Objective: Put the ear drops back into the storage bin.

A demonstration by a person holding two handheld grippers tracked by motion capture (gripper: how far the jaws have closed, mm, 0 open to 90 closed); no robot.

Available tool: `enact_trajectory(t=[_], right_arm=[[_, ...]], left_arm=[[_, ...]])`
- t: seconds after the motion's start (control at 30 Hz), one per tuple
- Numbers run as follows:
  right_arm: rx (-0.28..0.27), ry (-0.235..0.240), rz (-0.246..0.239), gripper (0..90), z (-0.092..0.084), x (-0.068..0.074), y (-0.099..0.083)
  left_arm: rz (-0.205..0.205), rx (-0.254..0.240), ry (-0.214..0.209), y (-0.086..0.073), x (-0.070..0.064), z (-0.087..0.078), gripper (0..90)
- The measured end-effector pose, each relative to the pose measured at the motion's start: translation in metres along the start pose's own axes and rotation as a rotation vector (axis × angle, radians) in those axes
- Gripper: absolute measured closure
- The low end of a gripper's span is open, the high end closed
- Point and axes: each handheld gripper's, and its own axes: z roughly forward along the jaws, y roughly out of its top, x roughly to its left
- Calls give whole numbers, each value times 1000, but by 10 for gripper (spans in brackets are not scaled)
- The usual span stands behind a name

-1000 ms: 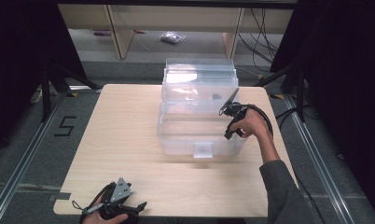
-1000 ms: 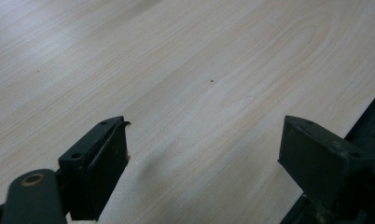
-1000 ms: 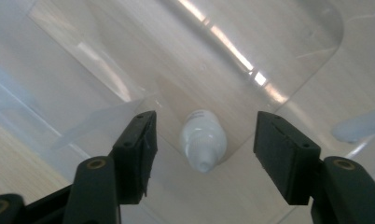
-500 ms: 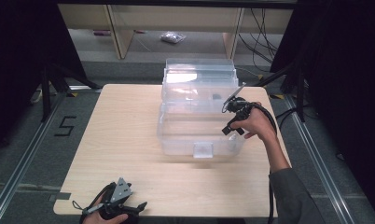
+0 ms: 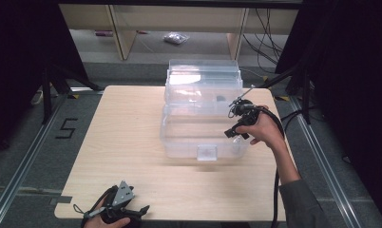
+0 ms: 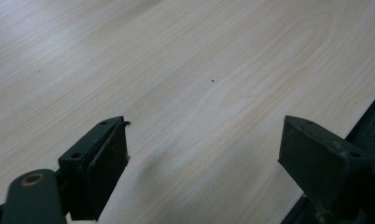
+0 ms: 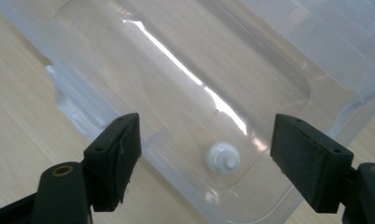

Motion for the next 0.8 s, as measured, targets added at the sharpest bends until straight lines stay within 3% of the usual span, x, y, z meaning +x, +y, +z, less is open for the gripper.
enact_trajectory(t=[0.03,0.27,0.37,0.43,0.8], right_arm=[[6,1,30,255,-2,4,-2],[-17,6,7,254,-4,7,-7],[-23,16,12,254,-6,10,-11],[-30,16,15,254,-8,12,-14],[-74,15,13,254,-14,17,-27]], left_arm=[[-8,-5,-2,0,0,0,149],[0,1,1,0,0,0,149],[-19,-5,-2,0,-1,1,149],[1,2,1,0,0,0,149],[-6,0,0,0,0,1,149]])
